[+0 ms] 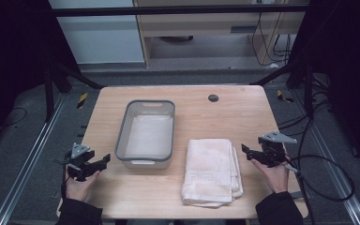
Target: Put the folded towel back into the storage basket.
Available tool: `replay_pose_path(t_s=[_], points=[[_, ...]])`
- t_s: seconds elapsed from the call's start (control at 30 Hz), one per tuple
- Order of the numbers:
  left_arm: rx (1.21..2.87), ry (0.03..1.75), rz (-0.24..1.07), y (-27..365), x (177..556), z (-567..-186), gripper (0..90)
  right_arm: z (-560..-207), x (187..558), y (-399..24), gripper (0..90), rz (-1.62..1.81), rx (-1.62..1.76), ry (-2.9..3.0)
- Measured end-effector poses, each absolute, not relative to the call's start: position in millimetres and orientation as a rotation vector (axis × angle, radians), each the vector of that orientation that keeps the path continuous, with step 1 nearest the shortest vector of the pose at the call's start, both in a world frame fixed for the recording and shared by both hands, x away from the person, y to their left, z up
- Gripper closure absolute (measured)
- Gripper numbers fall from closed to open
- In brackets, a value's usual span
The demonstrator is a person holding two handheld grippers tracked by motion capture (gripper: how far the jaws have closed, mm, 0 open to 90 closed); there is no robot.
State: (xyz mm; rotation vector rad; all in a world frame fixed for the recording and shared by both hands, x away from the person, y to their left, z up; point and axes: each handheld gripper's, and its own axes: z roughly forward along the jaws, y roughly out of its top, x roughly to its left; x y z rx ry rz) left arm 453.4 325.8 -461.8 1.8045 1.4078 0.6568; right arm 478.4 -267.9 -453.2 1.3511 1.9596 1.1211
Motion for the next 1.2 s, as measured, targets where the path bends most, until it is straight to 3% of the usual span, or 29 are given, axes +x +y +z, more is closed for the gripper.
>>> replay_pose_path(t_s=[0.37, 1.2], points=[[1.719, 1.337, 0.668, 318, 444, -432, 36.1, -435, 478, -270, 23.9, 1.184, 1.351, 1.967], [1.711, 1.206, 0.650, 277, 443, -394, 38.7, -391, 483, -253, 26.3, 1.276, 1.275, 1.986]])
